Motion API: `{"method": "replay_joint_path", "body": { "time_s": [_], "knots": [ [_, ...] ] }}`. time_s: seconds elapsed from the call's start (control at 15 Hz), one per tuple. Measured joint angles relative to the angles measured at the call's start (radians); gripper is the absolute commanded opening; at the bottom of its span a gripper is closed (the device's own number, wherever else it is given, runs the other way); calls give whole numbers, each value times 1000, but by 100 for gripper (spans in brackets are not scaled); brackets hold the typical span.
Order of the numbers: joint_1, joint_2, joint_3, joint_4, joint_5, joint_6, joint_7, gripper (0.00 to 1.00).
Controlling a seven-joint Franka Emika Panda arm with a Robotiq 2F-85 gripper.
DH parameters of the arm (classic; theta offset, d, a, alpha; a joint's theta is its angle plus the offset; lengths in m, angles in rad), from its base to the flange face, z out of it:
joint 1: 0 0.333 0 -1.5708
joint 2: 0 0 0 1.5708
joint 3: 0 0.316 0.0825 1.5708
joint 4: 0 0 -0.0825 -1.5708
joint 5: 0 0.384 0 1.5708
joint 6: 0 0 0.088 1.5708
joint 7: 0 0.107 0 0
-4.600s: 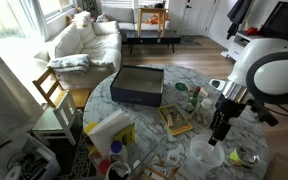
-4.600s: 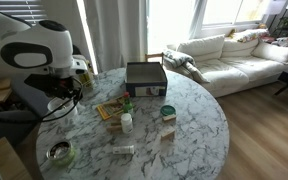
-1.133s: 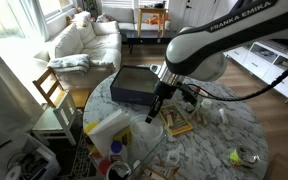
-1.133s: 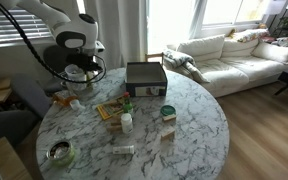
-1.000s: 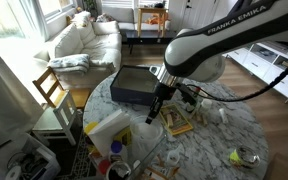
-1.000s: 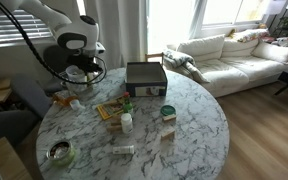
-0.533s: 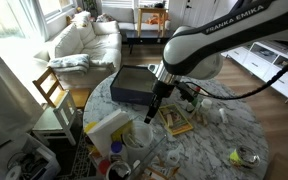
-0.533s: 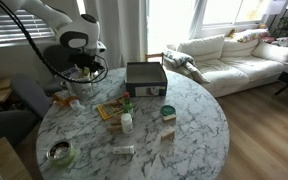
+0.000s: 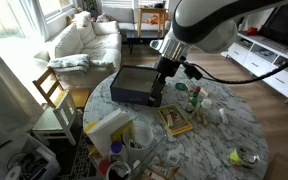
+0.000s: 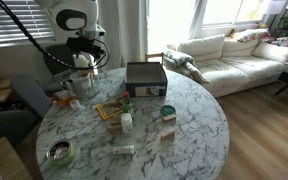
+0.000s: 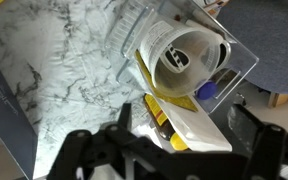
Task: Move the clear cup to the left then put the glasses inside the cup and put the cup inside the clear container
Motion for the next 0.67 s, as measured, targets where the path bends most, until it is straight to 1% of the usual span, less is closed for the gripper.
{"method": "replay_joint_path", "body": {
  "time_s": [0.2,0.4,0.53,0.67],
  "knots": [
    [-10,-66,-5,6,-5,-69,-32,100],
    [-17,-133,-21,7,-10,-159,-109,100],
    [-19,-166,-30,6,-10,-188,-133,100],
    [-18,-175,-31,4,-10,-193,-138,100]
  ]
}}
